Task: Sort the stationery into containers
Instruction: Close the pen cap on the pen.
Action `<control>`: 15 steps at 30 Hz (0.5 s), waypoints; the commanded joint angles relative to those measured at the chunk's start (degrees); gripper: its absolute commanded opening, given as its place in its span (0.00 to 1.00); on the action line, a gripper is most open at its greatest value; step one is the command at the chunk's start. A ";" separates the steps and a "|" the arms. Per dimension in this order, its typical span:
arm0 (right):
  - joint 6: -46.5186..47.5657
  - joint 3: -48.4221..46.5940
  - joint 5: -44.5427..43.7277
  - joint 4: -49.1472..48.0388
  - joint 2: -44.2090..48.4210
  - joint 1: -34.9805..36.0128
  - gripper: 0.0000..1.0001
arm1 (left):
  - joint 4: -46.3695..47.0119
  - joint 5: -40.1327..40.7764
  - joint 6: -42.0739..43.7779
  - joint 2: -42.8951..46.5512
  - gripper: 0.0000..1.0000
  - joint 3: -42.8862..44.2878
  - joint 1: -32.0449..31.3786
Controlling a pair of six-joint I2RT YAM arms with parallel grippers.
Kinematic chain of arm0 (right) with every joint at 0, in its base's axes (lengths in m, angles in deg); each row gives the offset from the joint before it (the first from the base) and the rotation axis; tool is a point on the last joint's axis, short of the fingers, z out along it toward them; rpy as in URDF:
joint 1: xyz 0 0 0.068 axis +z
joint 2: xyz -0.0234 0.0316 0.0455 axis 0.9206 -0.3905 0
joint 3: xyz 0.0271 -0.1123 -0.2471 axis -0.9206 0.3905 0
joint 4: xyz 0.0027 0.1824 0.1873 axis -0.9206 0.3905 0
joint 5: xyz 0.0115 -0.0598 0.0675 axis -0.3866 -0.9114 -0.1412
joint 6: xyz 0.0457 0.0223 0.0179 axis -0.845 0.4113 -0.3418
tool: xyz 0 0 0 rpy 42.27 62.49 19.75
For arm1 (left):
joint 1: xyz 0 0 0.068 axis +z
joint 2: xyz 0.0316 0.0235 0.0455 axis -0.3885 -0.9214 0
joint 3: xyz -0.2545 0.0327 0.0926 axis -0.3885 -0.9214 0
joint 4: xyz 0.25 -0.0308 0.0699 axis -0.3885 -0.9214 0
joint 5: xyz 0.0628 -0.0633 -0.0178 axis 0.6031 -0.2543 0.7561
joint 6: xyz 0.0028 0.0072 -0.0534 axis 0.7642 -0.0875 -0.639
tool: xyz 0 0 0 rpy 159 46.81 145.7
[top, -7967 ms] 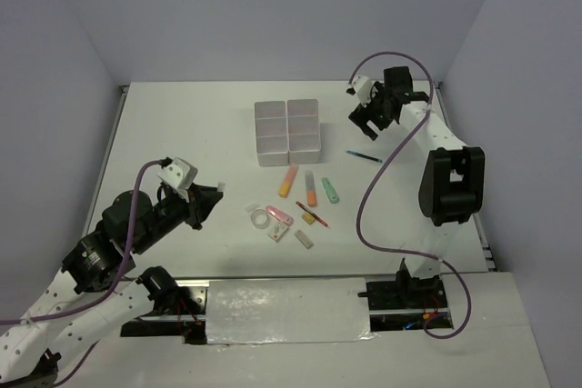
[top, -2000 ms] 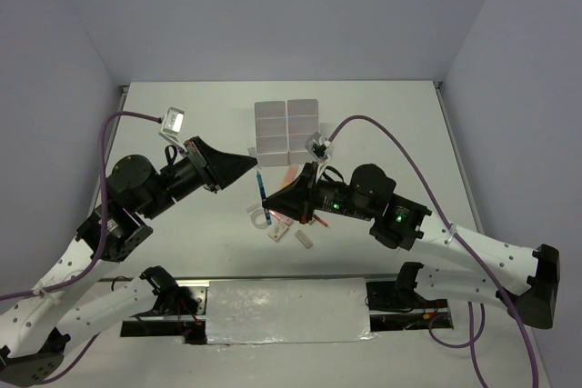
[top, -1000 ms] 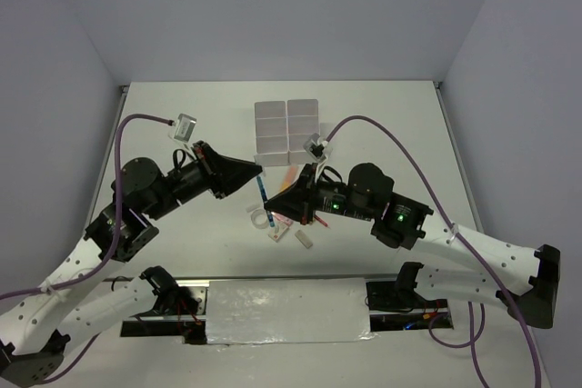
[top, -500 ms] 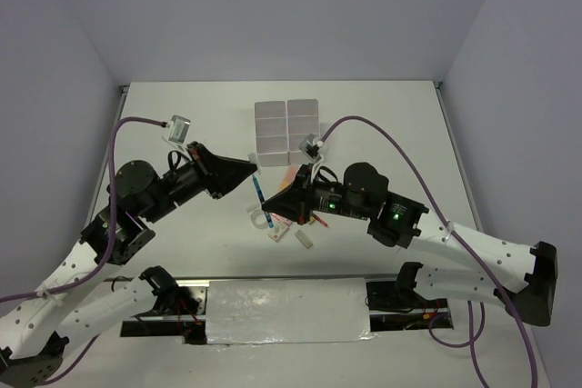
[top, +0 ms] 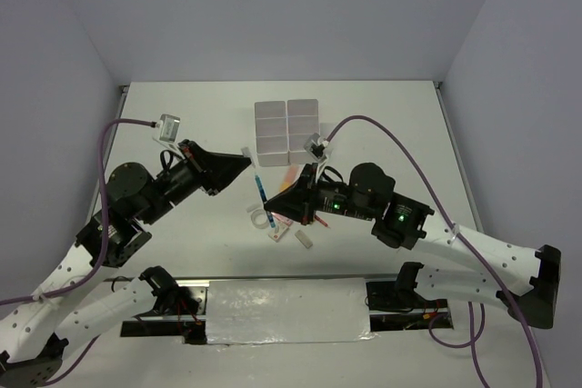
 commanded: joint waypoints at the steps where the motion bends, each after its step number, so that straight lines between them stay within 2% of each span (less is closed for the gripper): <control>1: 0.77 -2.23 0.28 -2.03 1.13 0.26 0.00 | 2.46 0.35 0.18 0.27 0.00 1.18 0.06; 15: 2.27 -4.16 -0.59 -1.41 -0.80 0.17 0.00 | 3.95 -3.96 -1.84 -0.70 0.00 1.18 0.06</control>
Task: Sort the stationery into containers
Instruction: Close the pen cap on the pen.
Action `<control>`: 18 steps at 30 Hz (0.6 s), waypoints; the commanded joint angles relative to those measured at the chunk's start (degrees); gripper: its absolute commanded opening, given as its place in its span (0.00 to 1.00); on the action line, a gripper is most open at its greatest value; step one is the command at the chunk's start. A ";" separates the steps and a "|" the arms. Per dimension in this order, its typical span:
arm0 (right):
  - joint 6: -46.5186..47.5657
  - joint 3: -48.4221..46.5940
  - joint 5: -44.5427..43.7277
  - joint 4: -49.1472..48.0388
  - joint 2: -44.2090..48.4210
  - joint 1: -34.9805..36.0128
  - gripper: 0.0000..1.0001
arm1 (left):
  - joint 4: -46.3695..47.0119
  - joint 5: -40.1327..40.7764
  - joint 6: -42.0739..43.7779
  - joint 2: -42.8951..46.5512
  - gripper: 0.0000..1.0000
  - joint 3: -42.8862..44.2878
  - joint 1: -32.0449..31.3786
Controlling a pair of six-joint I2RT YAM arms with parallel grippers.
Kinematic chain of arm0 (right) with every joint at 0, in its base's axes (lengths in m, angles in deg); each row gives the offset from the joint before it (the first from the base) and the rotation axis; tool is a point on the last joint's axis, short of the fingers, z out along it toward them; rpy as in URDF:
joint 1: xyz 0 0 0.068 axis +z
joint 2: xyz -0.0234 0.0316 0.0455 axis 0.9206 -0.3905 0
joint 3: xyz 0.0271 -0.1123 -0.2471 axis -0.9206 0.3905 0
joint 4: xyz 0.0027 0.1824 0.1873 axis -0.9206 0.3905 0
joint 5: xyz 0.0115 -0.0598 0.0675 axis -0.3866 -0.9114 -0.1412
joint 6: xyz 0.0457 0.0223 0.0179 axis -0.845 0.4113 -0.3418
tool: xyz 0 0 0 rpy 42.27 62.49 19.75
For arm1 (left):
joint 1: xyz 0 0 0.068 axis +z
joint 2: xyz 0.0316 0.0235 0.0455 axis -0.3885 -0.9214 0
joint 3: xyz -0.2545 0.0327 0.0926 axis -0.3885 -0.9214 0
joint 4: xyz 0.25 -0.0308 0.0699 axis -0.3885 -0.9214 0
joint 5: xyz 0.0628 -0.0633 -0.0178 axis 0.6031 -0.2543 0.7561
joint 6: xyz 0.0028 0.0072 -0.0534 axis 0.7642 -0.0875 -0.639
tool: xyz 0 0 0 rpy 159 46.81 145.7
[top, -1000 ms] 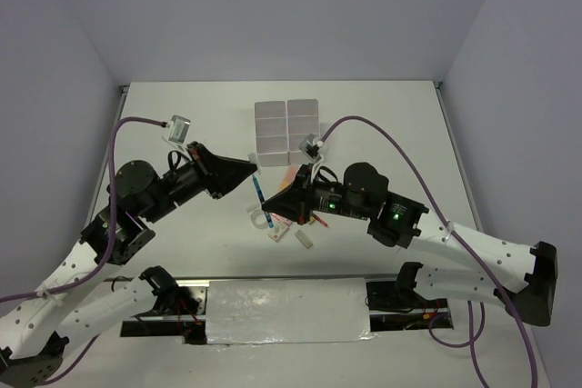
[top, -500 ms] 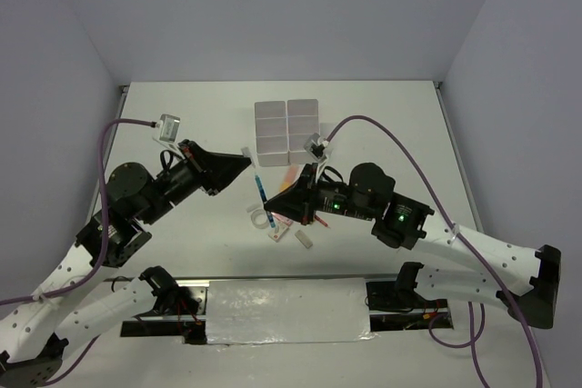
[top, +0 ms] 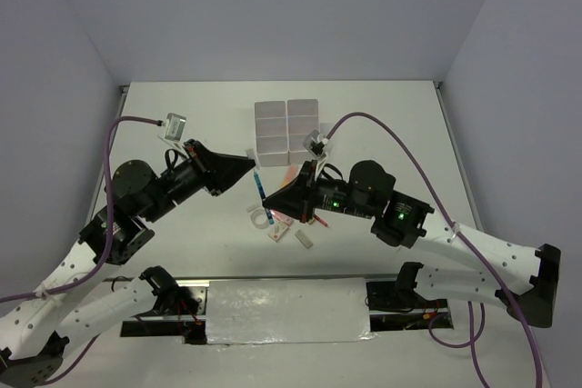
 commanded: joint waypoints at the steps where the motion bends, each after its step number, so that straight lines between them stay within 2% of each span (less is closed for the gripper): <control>1: 0.94 -2.94 -0.40 -1.91 -0.72 0.17 0.00 | 3.49 -1.75 -1.36 0.52 0.00 1.09 0.06; 18: 0.50 -1.18 -0.57 -2.71 -0.11 0.26 0.00 | 1.83 1.06 0.05 1.66 0.00 1.62 0.06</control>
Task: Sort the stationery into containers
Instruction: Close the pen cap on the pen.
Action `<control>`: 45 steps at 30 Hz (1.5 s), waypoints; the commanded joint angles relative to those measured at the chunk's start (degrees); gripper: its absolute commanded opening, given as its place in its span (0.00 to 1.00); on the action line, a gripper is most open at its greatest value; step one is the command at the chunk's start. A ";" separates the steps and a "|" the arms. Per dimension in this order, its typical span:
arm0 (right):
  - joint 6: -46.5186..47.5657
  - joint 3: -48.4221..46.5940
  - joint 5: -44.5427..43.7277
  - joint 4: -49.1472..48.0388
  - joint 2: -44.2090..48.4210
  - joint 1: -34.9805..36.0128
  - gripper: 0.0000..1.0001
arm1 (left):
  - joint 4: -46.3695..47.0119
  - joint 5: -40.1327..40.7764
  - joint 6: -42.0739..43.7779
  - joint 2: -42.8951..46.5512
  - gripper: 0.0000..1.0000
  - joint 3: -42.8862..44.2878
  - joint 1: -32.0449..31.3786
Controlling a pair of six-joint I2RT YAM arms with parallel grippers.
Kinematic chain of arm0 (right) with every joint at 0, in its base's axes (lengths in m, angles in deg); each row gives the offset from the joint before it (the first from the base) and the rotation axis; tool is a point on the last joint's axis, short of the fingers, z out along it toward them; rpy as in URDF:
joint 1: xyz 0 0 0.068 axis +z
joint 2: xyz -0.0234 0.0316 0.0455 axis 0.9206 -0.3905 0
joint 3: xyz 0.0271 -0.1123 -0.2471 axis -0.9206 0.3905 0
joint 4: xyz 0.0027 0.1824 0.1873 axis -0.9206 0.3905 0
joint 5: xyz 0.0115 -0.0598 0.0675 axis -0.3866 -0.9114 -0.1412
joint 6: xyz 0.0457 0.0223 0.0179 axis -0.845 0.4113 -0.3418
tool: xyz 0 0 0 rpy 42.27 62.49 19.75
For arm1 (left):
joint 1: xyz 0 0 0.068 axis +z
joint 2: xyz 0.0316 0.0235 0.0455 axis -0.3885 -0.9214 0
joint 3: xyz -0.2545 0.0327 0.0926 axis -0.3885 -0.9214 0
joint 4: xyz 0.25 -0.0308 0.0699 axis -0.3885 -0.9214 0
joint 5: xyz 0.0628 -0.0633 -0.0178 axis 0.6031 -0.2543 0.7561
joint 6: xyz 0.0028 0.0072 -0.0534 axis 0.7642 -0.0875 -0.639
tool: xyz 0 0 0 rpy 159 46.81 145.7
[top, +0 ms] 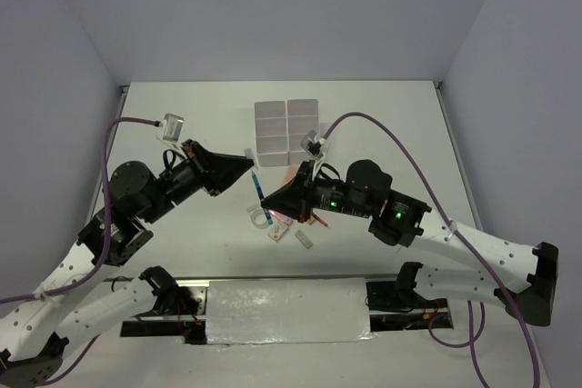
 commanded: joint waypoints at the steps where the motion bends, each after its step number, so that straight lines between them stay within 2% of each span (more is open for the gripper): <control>1: 0.47 -0.88 -0.66 -2.47 1.12 0.15 0.00 | 1.89 0.93 -0.06 1.21 0.00 1.44 0.06; 11: -0.14 -0.09 -0.04 -3.43 0.50 0.24 0.00 | 2.68 0.76 0.03 0.50 0.00 2.50 0.06; 45: 4.42 -4.92 -3.30 -1.15 -1.17 0.06 0.00 | 2.68 -4.43 -2.61 0.50 0.00 -1.90 0.15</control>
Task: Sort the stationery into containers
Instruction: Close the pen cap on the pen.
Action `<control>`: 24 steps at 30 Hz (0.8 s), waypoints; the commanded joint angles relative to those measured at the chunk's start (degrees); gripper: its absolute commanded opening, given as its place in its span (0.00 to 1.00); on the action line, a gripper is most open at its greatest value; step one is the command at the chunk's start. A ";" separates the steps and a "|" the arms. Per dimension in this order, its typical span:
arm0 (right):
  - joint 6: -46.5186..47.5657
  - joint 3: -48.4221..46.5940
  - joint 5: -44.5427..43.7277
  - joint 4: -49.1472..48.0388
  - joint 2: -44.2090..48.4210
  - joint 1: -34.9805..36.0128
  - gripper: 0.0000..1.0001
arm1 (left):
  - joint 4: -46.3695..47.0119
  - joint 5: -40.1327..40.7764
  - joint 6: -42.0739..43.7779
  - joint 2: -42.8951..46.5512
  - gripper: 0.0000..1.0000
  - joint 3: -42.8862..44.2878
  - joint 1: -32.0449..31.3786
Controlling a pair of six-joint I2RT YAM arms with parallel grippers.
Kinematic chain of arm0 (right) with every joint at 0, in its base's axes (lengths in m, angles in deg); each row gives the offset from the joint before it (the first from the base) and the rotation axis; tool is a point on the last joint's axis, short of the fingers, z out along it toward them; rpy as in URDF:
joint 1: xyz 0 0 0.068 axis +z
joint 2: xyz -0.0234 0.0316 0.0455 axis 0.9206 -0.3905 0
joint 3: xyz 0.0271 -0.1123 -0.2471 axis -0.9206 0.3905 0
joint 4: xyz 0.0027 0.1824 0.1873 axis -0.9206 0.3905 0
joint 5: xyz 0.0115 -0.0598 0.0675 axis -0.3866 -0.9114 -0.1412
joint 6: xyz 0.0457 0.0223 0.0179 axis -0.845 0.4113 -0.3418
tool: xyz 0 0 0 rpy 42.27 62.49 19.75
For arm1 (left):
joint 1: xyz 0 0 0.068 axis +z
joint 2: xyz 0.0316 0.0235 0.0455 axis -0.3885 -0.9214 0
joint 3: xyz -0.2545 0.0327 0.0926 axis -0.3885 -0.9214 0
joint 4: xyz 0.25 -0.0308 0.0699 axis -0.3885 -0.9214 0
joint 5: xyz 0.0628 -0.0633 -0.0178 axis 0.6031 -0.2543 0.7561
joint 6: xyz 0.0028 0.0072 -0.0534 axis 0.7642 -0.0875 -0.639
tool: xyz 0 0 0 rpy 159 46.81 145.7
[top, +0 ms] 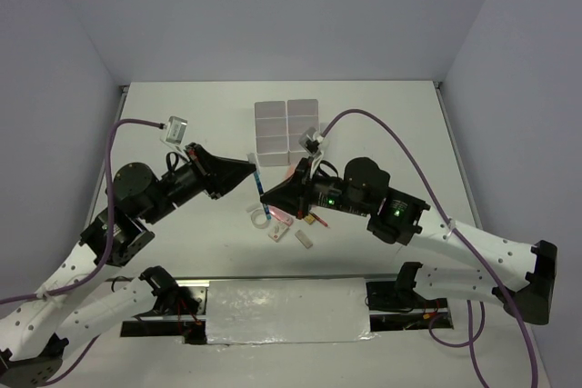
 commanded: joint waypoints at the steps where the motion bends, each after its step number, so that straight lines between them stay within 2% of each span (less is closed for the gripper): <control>1: 2.05 -3.30 -1.57 -2.50 -0.05 0.08 0.00 | 2.46 -3.23 -1.08 0.11 0.00 -0.24 0.02; 10: 4.24 -1.72 -4.65 -6.36 2.41 -0.62 0.00 | 0.71 -4.91 -0.47 0.02 0.00 -1.20 0.02; 20: -0.86 6.27 -2.45 -20.26 5.74 -0.97 0.00 | -1.14 -3.76 1.73 -0.33 0.00 -2.08 0.02; 24: 0.81 6.98 -5.70 -21.13 5.84 -0.97 0.00 | 2.37 -4.64 -0.29 0.37 0.00 -4.28 0.02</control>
